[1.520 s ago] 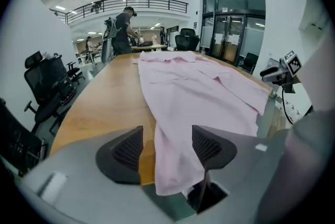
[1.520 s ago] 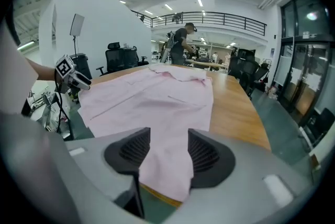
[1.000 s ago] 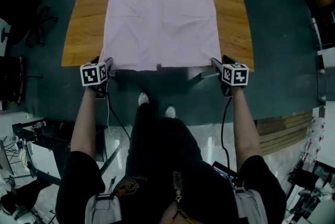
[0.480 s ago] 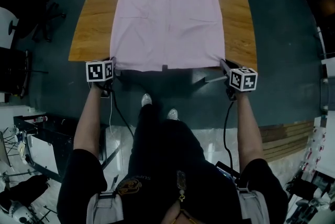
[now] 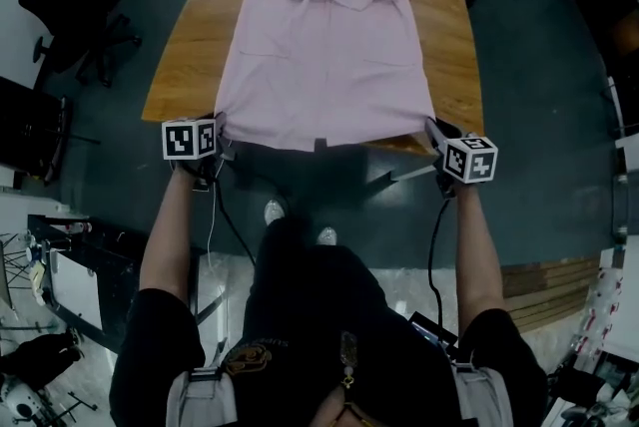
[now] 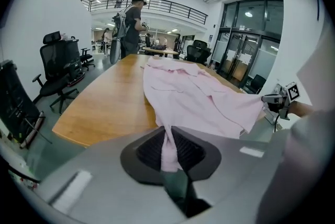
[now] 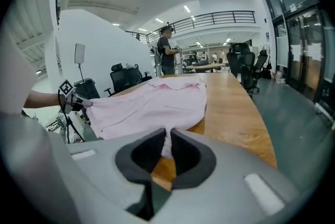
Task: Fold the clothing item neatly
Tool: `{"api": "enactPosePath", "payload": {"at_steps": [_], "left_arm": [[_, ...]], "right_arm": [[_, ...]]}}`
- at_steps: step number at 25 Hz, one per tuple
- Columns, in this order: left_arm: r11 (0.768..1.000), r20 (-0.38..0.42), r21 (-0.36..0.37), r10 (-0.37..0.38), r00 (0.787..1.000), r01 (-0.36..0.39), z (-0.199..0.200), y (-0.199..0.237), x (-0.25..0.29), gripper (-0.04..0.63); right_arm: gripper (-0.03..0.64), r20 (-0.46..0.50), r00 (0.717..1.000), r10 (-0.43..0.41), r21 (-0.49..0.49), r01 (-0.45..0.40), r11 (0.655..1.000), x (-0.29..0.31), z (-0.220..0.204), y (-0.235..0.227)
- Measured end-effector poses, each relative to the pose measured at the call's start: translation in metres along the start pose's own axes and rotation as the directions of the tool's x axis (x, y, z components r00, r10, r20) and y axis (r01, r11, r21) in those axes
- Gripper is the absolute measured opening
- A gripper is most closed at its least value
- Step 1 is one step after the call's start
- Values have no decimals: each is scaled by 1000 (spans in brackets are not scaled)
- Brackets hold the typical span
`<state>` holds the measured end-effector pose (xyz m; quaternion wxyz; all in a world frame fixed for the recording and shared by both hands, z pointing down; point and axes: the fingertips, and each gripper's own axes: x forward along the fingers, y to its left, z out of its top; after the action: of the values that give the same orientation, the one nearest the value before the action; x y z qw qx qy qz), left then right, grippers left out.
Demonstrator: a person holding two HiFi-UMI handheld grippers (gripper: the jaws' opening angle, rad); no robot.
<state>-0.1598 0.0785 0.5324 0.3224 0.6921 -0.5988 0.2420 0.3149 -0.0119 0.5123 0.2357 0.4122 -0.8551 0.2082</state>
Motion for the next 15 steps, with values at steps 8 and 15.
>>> {"api": "enactPosePath", "payload": {"at_steps": [8, 15], "left_arm": [[1000, 88, 8, -8, 996, 8, 91, 2, 1, 38], [1000, 88, 17, 9, 996, -11, 168, 33, 48, 37]], "right_arm": [[34, 70, 998, 4, -75, 1, 997, 22, 72, -13], [34, 95, 995, -39, -102, 49, 994, 72, 141, -52]]}}
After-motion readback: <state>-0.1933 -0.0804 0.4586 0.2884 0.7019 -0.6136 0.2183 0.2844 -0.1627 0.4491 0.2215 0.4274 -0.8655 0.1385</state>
